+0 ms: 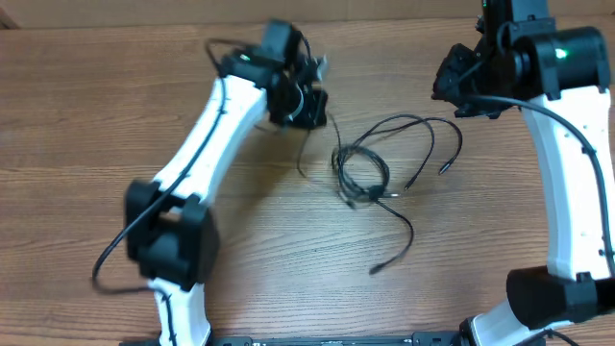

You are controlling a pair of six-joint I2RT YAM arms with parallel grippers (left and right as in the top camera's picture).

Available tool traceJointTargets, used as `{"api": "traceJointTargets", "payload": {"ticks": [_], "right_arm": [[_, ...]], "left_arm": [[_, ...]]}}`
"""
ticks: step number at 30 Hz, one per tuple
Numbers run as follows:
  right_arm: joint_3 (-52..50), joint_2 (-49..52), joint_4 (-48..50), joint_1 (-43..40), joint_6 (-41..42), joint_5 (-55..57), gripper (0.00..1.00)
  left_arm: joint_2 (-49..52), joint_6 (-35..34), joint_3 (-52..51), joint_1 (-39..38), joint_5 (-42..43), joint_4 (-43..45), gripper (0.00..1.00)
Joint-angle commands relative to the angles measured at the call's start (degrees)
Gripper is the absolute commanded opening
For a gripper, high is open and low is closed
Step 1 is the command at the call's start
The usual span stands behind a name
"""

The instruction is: Untangle cables

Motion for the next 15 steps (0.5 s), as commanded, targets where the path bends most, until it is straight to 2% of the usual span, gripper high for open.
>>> {"api": "traceJointTargets", "payload": {"ticks": [1,5,10,15], "right_arm": [[0.2,0.8,0.5,-0.3,-2.7,-2.5,0.38],[0.2,1.3,0.5,-0.3,-6.0,-7.2,0.45],[0.0,1.3,0.4,-0.3,-6.7,-9.4,0.50],[0.0,2.0,0.2,-0.1,-7.9,-12.7,0.50]], "left_arm": [[-9.2,-0.6,5.8,-0.3,0.7,0.4,0.04],[-12.7,-3.1,8.3,-0.2,1.4,1.6,0.04],[-15.9,-5.7,8.9,-0.2,4.2,4.8,0.04],[-17.6,-7.8,8.9,-0.2,5.5,7.5,0.04]]}}
